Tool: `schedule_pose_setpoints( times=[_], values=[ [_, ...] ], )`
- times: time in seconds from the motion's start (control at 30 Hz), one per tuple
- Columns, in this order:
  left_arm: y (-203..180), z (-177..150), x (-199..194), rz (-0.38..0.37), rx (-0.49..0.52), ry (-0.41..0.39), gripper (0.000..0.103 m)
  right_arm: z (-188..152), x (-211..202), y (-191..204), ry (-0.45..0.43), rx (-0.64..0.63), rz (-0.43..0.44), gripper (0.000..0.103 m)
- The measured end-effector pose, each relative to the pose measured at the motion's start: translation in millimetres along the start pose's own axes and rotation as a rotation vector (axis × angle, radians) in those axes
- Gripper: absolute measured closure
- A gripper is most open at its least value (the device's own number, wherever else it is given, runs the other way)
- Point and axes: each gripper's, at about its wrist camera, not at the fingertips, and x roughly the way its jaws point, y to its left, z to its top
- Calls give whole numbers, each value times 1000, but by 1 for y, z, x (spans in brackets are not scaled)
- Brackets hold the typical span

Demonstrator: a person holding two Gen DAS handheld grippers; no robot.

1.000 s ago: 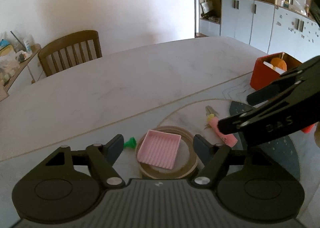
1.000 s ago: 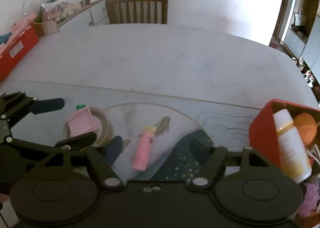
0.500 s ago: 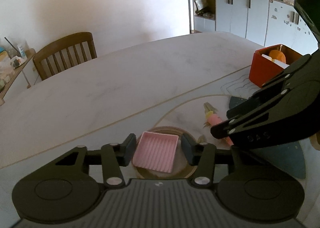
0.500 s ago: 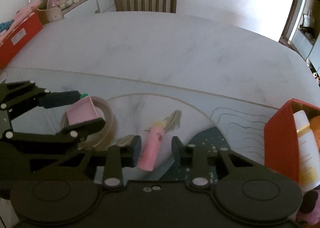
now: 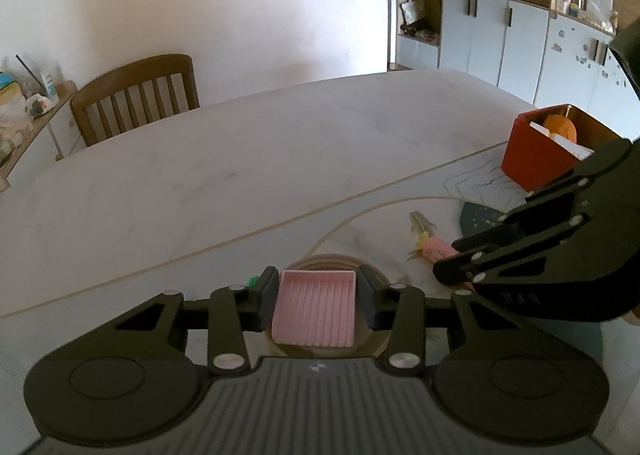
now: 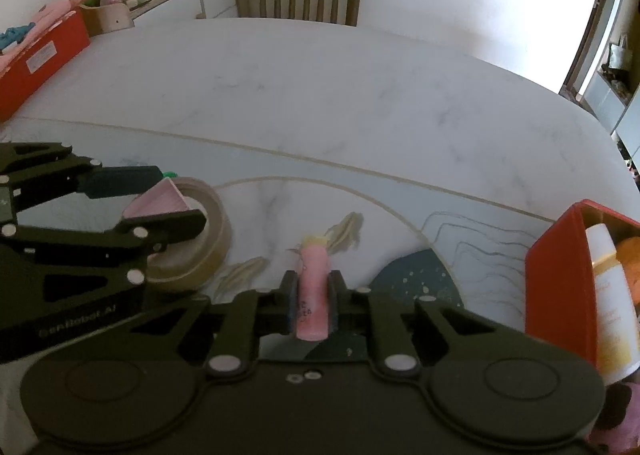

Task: Organize rigid objects
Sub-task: 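Close the left tool on the pink soap dish while the right tool grasps the pink tube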

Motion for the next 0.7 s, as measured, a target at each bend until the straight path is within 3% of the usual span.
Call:
schedule_pose_setpoints(
  times=[0.7],
  values=[
    [-20, 17, -58, -40, -82, -35, 62, -15, -84, -16, -100, 80, 47, 88]
  ],
)
